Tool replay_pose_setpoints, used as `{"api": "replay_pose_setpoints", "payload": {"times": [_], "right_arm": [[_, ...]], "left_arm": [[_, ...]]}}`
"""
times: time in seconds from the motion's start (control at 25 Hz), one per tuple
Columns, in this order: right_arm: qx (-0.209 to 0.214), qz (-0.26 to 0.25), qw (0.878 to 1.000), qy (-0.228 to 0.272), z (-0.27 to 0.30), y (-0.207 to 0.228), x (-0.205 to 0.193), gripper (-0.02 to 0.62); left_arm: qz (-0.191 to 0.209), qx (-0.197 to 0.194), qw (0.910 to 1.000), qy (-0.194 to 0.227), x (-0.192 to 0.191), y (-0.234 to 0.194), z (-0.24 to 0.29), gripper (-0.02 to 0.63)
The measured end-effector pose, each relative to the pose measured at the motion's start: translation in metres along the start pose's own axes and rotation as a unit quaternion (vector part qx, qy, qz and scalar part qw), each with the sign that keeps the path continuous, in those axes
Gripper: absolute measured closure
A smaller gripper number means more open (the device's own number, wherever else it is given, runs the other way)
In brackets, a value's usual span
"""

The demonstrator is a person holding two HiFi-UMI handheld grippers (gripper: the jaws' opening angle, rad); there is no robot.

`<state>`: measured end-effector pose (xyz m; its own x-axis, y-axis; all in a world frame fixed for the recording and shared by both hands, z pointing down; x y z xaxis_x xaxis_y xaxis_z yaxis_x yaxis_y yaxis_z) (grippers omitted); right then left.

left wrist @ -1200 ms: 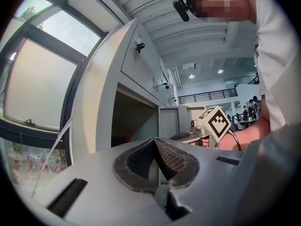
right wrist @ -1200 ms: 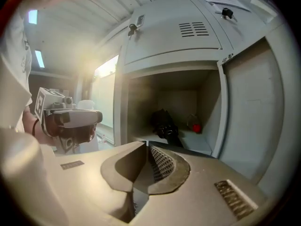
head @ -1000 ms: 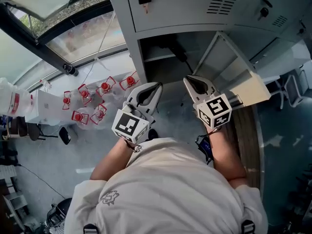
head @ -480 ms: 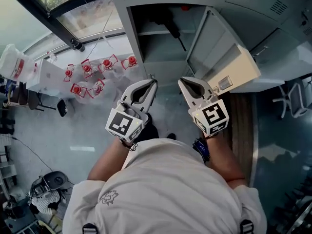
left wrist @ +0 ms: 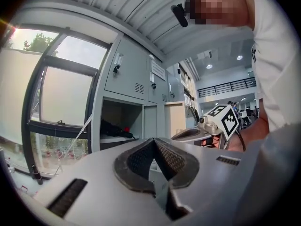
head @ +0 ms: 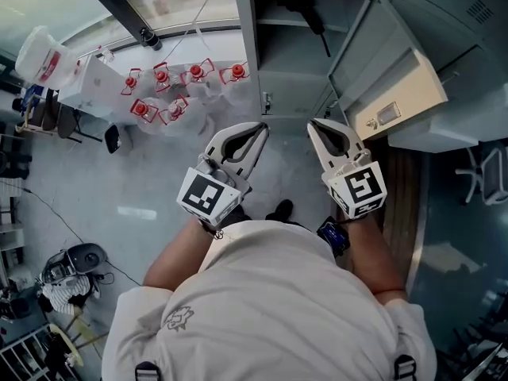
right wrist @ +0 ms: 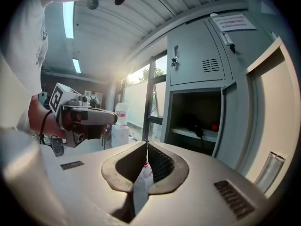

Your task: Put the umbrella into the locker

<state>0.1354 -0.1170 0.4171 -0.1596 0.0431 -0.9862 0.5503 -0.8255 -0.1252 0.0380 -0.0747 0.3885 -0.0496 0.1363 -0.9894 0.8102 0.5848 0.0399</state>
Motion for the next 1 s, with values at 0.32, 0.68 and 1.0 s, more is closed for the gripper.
{"api": "replay_pose_setpoints", "payload": {"times": [0.32,0.68,1.0], "right_arm": [[-0.030,0.001,1.000,-0.001,-0.011,-0.034,0.010,0.549],[-0.074,0.031,0.997,0.024,-0.031,-0.106,0.033,0.549],[-0.074,0.024,0.997,0.011,-0.040,-0.191,0.030,0.549]], "left_arm": [[0.004,-0.037,0.9993,0.002,0.009,0.001,-0.044,0.592],[0.003,-0.086,0.9962,-0.014,0.014,-0.003,-0.116,0.592],[-0.010,-0.120,0.9927,-0.003,0.020,0.005,-0.182,0.592]]}}
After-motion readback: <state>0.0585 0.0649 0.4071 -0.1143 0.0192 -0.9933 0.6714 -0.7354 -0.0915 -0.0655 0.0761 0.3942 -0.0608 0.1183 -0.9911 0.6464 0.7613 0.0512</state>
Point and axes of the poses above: the fingertips, and each gripper's own axes: z forward along the fingers, y to its right, x out of its top, the point moved 1 cm from there along -z, backward along the fingers, and after that the axes turned 7 degrees about y, right-handed, at the moved point
